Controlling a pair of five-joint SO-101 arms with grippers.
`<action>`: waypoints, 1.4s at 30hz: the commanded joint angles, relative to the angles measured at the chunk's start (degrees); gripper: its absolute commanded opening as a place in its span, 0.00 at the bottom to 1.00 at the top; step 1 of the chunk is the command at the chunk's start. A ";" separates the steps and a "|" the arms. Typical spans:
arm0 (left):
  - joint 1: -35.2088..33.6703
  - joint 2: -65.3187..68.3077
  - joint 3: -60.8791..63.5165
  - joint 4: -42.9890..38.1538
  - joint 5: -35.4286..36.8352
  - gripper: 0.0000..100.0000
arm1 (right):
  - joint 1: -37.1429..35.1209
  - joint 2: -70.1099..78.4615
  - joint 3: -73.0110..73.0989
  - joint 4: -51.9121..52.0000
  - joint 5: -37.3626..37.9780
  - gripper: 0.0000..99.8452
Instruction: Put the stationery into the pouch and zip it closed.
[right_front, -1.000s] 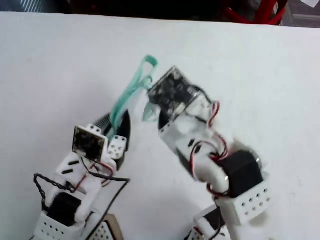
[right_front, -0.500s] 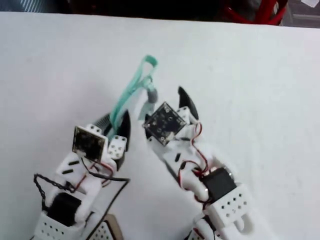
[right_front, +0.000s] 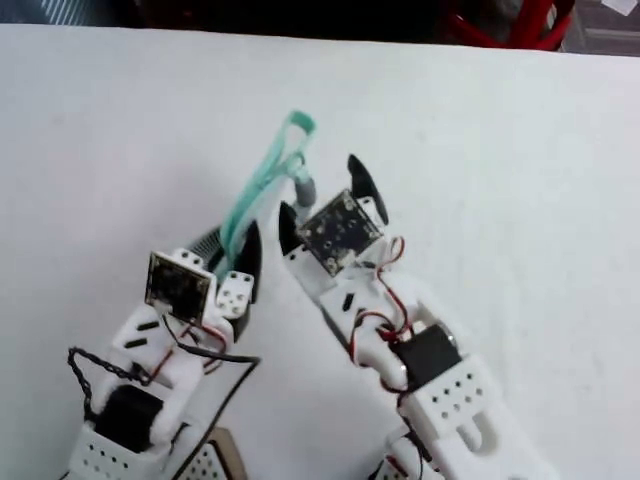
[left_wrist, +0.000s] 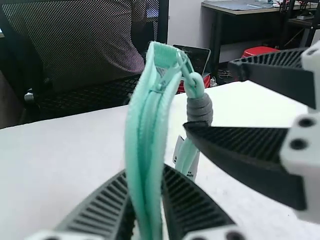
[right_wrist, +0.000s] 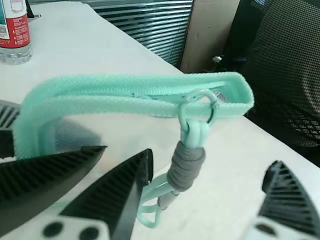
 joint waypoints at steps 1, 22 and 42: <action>-0.22 0.75 -1.76 0.53 1.05 0.02 | -0.40 5.67 -1.67 -4.09 -0.53 0.33; -0.13 0.75 -1.67 0.53 1.05 0.02 | 1.45 -0.75 -3.25 -1.54 -0.53 0.03; 0.04 0.75 -1.67 -1.85 8.09 0.26 | 1.19 -5.93 -3.52 4.35 -0.53 0.02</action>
